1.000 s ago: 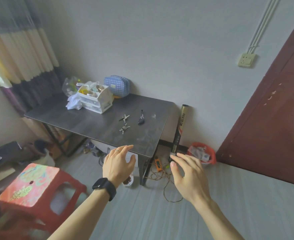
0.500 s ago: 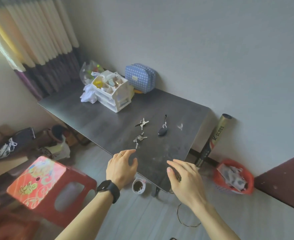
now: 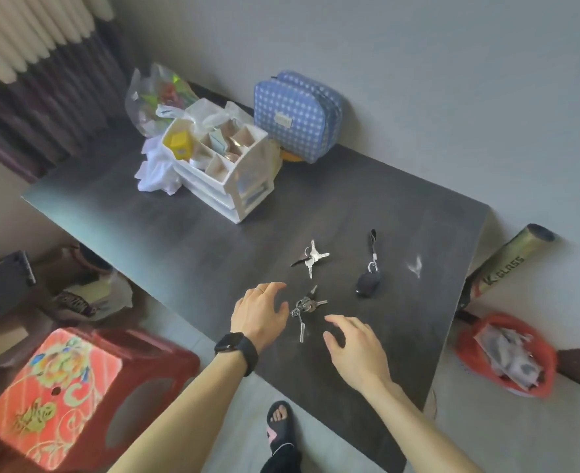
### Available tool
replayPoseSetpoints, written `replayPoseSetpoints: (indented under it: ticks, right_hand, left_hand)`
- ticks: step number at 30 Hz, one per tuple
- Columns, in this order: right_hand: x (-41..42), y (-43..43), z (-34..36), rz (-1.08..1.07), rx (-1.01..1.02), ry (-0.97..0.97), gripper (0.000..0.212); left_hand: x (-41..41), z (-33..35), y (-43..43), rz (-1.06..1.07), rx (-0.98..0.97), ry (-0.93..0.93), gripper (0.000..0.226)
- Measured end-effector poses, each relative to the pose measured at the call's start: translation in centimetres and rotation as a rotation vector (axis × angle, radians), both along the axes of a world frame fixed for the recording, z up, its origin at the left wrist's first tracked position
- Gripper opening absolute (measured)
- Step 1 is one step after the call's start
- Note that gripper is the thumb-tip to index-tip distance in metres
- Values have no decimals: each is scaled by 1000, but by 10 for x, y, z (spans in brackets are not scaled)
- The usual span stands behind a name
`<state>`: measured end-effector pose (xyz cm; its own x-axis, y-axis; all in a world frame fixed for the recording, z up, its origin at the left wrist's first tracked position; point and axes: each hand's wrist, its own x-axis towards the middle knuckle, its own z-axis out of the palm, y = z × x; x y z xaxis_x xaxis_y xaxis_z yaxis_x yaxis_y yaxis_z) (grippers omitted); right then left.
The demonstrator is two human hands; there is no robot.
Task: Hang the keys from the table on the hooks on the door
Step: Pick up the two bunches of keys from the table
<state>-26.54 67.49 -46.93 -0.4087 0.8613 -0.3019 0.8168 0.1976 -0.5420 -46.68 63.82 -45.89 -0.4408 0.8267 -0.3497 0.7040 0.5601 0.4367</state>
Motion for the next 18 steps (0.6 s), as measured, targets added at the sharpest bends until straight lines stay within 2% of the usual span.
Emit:
replayPoseSetpoints:
  ticks: [6, 11, 18]
  right_hand:
    - [-56, 25, -53, 62, -8, -44, 37]
    - [-72, 39, -75, 103, 17, -129, 37]
    - [-65, 36, -80, 173, 181, -137, 33]
  left_hand:
    - [-40, -47, 78, -27, -40, -129, 47]
    - [-52, -74, 128, -8, -33, -244, 50]
    - [-40, -92, 156, 58, 3, -211, 37]
